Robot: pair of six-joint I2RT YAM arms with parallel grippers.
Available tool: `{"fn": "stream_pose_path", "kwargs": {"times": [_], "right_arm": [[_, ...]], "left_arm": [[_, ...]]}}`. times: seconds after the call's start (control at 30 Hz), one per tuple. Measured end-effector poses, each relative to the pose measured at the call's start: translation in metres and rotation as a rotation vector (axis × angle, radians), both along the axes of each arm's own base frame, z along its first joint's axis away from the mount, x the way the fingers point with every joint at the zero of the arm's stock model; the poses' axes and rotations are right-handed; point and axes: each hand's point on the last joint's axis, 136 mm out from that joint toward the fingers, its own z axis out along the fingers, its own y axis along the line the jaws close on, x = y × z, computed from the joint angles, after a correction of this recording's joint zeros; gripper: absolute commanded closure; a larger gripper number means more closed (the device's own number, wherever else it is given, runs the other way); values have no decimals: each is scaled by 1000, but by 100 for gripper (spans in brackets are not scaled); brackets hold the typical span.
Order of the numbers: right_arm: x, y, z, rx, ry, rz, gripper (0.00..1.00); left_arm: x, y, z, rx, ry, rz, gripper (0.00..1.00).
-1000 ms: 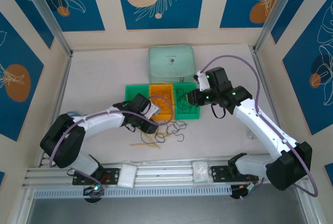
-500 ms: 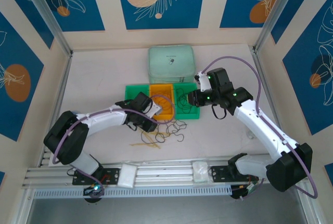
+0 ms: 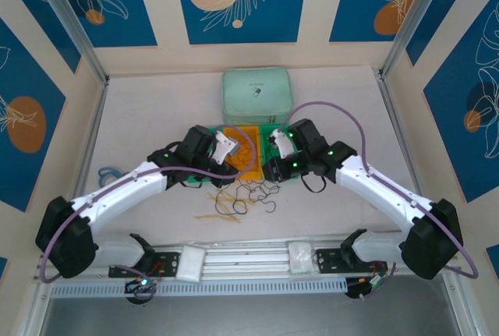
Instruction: Untangle the cables
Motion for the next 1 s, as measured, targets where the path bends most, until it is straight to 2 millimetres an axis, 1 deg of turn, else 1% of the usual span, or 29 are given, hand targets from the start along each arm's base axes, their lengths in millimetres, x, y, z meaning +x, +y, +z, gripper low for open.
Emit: {"fn": "stream_pose_path", "kwargs": {"times": [0.1,0.2,0.33,0.43,0.5,0.6,0.73,0.83,0.9,1.0], "right_arm": [[-15,11,-25,2,82,30,76],[-24,21,-45,1,148,44,76],[-24,34,-56,11,181,49,75],[-25,40,-60,11,186,49,74],[-27,42,-62,-6,176,51,74],[-33,48,-64,-50,153,71,73],[-37,63,-64,-113,111,117,72],[-39,75,-65,-179,37,179,71],[-43,83,-67,-238,-41,249,71],[-41,87,-73,-310,-122,324,71]], "left_arm": [[-5,0,28,-60,-25,4,88],[-11,2,49,-108,-44,7,88],[-18,7,66,-143,-51,17,86],[-23,12,70,-135,-41,24,81],[-24,17,64,-106,-29,40,77],[-24,25,49,-50,-3,71,70],[-22,37,23,28,30,134,68],[-19,47,3,91,54,182,68],[-19,54,-5,124,66,215,67],[-18,66,-9,153,72,258,67]]}}
